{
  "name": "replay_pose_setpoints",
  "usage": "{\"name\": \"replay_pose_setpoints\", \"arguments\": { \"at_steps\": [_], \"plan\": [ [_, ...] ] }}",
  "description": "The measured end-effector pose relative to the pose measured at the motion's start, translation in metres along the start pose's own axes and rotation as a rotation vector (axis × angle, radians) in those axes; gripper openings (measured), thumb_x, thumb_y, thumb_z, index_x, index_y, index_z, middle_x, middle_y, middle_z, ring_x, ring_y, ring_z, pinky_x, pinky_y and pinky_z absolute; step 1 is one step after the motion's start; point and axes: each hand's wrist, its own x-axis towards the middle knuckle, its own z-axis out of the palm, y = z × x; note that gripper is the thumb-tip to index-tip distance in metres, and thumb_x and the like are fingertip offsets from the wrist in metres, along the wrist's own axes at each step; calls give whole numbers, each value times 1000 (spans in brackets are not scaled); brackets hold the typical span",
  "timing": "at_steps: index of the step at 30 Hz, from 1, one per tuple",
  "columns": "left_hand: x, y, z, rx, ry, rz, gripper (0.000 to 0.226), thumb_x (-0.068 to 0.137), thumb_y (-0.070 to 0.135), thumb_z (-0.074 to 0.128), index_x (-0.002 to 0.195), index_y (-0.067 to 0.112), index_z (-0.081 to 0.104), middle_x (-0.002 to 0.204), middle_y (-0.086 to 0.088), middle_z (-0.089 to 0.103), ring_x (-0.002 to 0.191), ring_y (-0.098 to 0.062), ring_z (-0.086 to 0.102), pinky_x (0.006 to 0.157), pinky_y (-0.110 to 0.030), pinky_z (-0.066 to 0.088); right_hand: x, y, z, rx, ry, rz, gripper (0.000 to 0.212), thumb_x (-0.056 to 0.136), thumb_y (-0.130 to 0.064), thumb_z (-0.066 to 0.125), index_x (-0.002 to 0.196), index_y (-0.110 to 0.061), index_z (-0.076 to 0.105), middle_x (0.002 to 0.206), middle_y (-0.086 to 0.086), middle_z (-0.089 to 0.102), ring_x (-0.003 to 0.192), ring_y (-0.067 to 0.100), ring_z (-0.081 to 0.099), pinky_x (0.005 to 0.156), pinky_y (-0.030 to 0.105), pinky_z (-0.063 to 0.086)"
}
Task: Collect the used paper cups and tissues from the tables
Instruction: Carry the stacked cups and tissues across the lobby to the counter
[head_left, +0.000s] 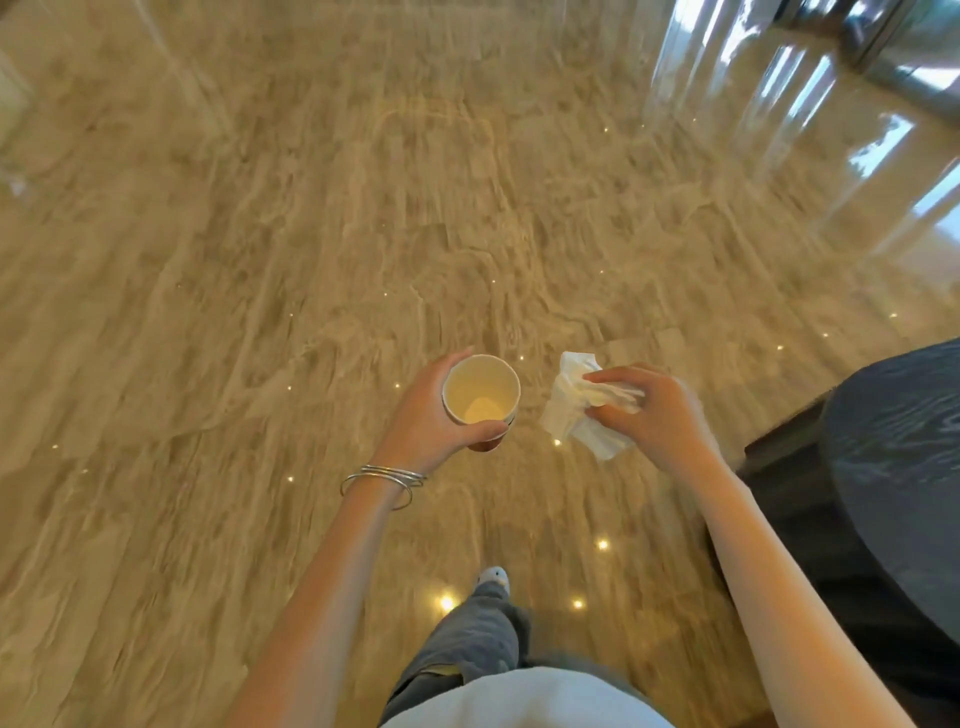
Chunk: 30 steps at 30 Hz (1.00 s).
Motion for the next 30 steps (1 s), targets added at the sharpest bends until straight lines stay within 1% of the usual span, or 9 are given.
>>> {"name": "replay_pose_setpoints", "arguments": {
  "at_steps": [4,8,12,16,18,21,24,27,30],
  "plan": [
    [85,5,-11,8,-9,29,84,57,38,84,129,30,43,122,10,49,109,-11,49,90,-31,42,77,-7,-11,18,41,1,25,73,-28,74,93,-41,66,95,-16,62,86,1,57,69,20,42],
    [151,-6,-16,-6,6,17,81,58,38,84,128,34,43,122,13,48,109,-8,47,92,-28,41,148,-5,-10,8,29,-1,27,71,-25,75,94,-38,67,93,-18,59,85,-6,54,69,14,38],
    [224,-25,-14,-2,9,-21,81,59,37,83,129,31,43,121,12,47,110,-9,47,92,-29,40,227,5,-8,-40,8,-6,27,70,-25,76,93,-36,67,90,-19,55,80,-7,51,68,13,35],
    [313,-29,-10,-19,27,-34,82,57,35,85,129,30,44,121,12,48,111,-11,48,92,-30,41,319,12,-21,-30,4,-23,26,71,-24,75,93,-35,67,93,-13,60,81,1,55,69,19,39],
    [364,-24,-11,-25,33,-33,82,58,33,85,128,29,44,123,9,50,112,-12,48,93,-33,43,371,9,-35,-23,1,-17,25,72,-24,75,94,-36,67,97,-11,62,81,0,56,68,18,39],
    [440,-13,-16,-32,33,-38,82,58,33,85,129,27,45,124,7,50,112,-14,49,95,-37,43,448,-2,-55,-9,7,-23,25,73,-24,74,95,-35,68,98,-8,62,86,8,58,71,21,40],
    [509,-3,-21,-30,69,-16,79,57,32,85,126,31,45,120,10,49,110,-12,49,92,-31,42,519,-14,-74,-37,27,-58,25,73,-23,73,96,-32,68,98,-9,62,86,9,58,67,19,40],
    [565,-3,-26,-24,85,-14,82,57,33,85,129,27,44,122,9,48,109,-10,47,91,-29,40,576,-19,-85,-39,38,-70,28,72,-23,75,98,-32,69,102,-9,62,89,7,57,67,14,38],
    [616,-12,-29,-14,82,-29,84,58,34,84,131,27,43,122,11,46,110,-8,45,91,-27,38,625,-15,-86,-41,23,-59,26,72,-23,75,96,-33,68,97,-11,62,82,0,56,63,8,37]
  ]
}}
